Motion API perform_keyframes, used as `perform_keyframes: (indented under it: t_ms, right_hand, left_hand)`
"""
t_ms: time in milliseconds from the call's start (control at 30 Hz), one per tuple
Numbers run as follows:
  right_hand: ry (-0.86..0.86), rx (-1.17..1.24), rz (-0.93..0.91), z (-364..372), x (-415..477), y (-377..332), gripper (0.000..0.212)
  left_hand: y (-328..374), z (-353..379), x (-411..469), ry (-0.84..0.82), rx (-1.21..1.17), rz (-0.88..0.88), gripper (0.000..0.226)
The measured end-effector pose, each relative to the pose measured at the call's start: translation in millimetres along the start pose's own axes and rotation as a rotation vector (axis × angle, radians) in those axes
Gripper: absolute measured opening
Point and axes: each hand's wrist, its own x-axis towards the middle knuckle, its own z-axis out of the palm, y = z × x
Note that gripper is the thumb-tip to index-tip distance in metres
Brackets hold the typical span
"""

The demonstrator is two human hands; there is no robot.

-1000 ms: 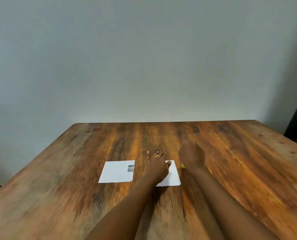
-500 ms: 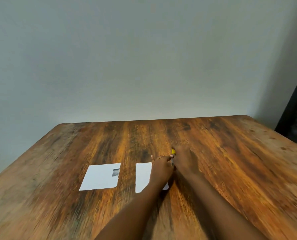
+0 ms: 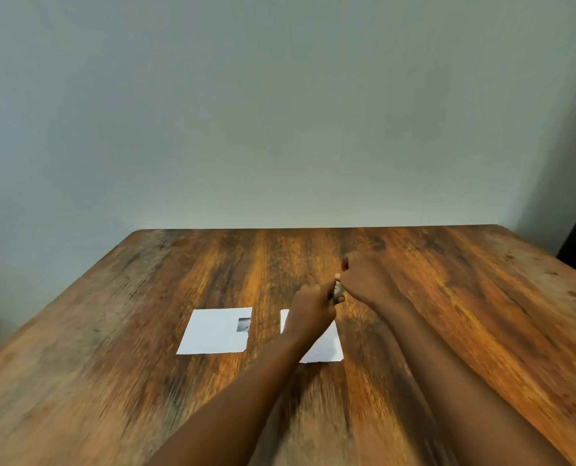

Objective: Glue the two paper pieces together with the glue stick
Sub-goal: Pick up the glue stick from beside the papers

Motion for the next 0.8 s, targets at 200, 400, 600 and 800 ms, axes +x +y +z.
perform_keyframes:
  t_ms: [200,400,600,800]
  right_hand:
    - [0.044,0.144,-0.207,3.7,-3.2,-20.4,0.015]
    - [-0.067,0.373,-0.321,-2.8,-0.4,-21.2,0.031]
    - [-0.328,0.501,-0.335,-12.4,4.3,-16.7,0.022]
    - [-0.263,0.268,-0.131,-4.3,5.9,-25.1,0.041]
  left_hand:
    - [-13.7,-36.6,8.6,-0.038,-0.063,-0.017,0.022]
    - [-24.1,-73.0,12.8,-0.245,-0.18,-0.08,0.022]
    - [-32.8,-88.8,12.3,-0.378,-0.24,-0.152,0.025]
    - [-33.9,-82.9,8.0,-0.341,-0.143,-0.118,0.026]
